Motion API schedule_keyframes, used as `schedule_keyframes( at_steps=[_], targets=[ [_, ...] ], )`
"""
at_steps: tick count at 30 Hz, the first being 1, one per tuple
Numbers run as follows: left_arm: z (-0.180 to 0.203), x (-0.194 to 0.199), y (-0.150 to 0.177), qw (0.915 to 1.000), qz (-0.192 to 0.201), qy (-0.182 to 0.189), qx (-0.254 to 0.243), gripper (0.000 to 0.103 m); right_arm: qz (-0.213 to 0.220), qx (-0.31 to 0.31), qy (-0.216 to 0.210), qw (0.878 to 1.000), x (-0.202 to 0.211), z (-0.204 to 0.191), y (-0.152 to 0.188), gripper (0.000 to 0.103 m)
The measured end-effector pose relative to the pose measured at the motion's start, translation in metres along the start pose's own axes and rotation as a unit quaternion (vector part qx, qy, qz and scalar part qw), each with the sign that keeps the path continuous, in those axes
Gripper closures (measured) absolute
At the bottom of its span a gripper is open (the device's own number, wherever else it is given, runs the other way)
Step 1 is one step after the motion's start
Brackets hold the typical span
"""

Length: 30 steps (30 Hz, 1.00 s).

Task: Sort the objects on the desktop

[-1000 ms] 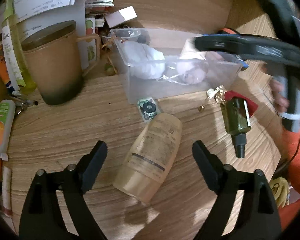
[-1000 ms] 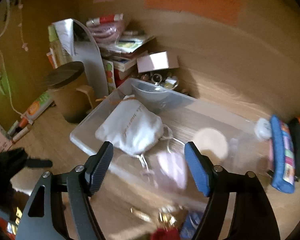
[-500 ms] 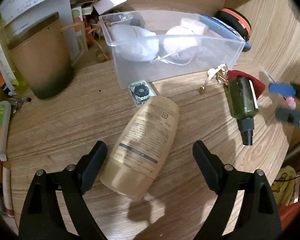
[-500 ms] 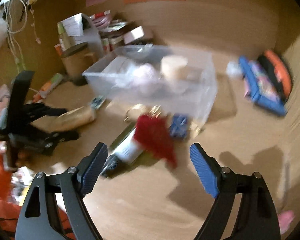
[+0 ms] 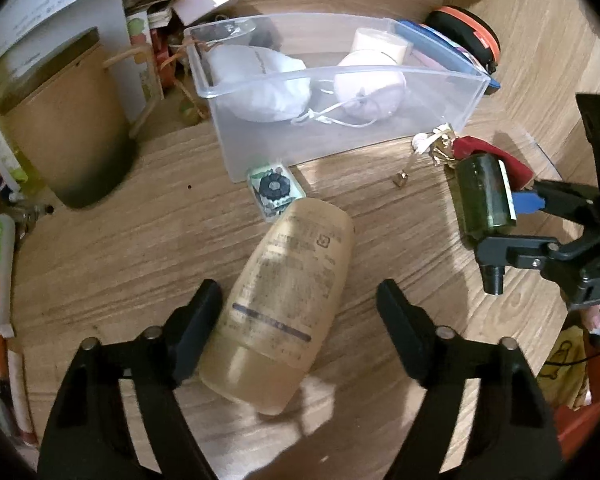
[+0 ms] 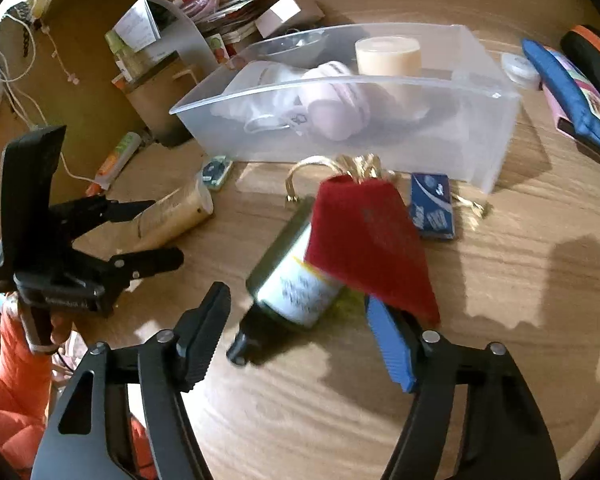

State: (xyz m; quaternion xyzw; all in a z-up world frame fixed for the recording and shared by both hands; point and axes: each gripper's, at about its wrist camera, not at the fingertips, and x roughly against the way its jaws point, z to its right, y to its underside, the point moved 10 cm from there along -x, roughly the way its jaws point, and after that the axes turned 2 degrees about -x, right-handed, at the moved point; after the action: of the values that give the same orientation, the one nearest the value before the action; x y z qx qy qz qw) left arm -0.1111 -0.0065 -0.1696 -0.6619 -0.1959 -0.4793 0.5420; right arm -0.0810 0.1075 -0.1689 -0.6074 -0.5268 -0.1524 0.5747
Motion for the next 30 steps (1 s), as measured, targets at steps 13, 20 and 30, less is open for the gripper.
schedule_keyframes(
  at_steps=[13,20,30],
  targets=[
    [0.004,0.006,0.002,0.9997,-0.001,-0.009,-0.023,0.055,0.007,0.02,-0.031,0.999,-0.009,-0.014,-0.007,0.06],
    [0.032,0.006,0.001,0.999,0.002,0.025,-0.036,0.055,0.013,0.053,-0.035,0.998,-0.003,-0.033,-0.012,0.06],
    [0.034,0.034,-0.015,0.9989,0.046,0.006,0.013,0.055,0.012,0.074,-0.034,0.997,-0.005,-0.04,-0.015,0.061]
  ],
)
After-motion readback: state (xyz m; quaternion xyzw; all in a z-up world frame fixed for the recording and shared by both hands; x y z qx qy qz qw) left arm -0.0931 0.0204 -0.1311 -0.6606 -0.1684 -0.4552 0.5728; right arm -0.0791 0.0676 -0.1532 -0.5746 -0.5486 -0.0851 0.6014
